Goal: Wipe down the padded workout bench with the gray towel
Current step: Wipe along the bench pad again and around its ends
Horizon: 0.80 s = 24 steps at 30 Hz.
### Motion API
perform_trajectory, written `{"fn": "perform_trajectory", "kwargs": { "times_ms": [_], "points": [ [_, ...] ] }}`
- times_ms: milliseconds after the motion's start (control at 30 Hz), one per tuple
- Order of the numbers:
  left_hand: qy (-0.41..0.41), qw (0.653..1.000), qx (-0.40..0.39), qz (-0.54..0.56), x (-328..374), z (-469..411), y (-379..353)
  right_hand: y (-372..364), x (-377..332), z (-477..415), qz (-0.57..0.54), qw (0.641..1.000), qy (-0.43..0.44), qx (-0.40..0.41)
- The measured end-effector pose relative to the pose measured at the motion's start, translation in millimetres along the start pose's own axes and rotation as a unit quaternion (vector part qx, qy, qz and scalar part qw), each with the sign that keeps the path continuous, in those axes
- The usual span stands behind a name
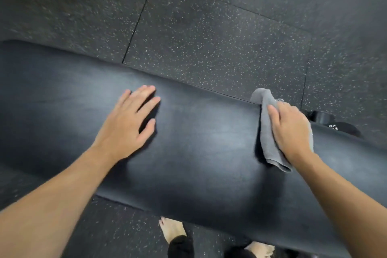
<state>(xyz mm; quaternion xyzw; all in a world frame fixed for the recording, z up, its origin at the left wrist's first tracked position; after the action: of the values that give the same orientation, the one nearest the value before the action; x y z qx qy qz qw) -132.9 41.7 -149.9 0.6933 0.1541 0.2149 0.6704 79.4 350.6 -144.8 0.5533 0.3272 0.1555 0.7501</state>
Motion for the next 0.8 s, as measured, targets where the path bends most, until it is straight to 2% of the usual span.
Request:
{"fn": "perform_trajectory", "kwargs": {
  "times_ms": [67,133,400,567,700,800],
  "points": [
    [0.092,0.995,0.009,-0.04,-72.7,21.1,9.2,-2.0,-16.5,0.0,-0.017,0.999,-0.016,0.022],
    [0.153,0.986,0.002,-0.069,-109.5,40.2,12.0,-13.3,-51.0,-1.9,-0.011,1.0,-0.011,0.027],
    [0.17,0.985,0.013,-0.034,-119.0,44.8,8.4,-117.8,-303.4,-28.3,-0.057,0.992,0.105,-0.041],
    [0.211,0.978,0.012,0.003,-126.5,47.5,0.1,-172.5,-448.9,-41.9,-0.08,0.964,0.218,-0.126],
    [0.21,0.977,0.017,-0.019,-126.0,46.3,-0.3,-189.5,-485.0,-50.9,-0.117,0.935,0.263,-0.208],
    [0.21,0.977,0.032,-0.009,-125.9,46.2,3.3,-177.9,-454.5,-53.4,-0.139,0.941,0.235,-0.2]
  ]
}}
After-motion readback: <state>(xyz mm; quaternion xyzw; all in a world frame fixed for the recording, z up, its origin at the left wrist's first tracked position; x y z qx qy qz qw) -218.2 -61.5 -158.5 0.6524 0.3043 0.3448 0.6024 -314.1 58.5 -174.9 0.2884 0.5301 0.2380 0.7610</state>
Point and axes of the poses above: each hand's wrist, its own z-axis away from the middle knuckle, its own y-axis out of the back of the hand, x = y × z, the point moved 9 cm from there along -z, towards the middle knuckle, and after that the axes turned 15 degrees about -z, right-handed, at the moved point
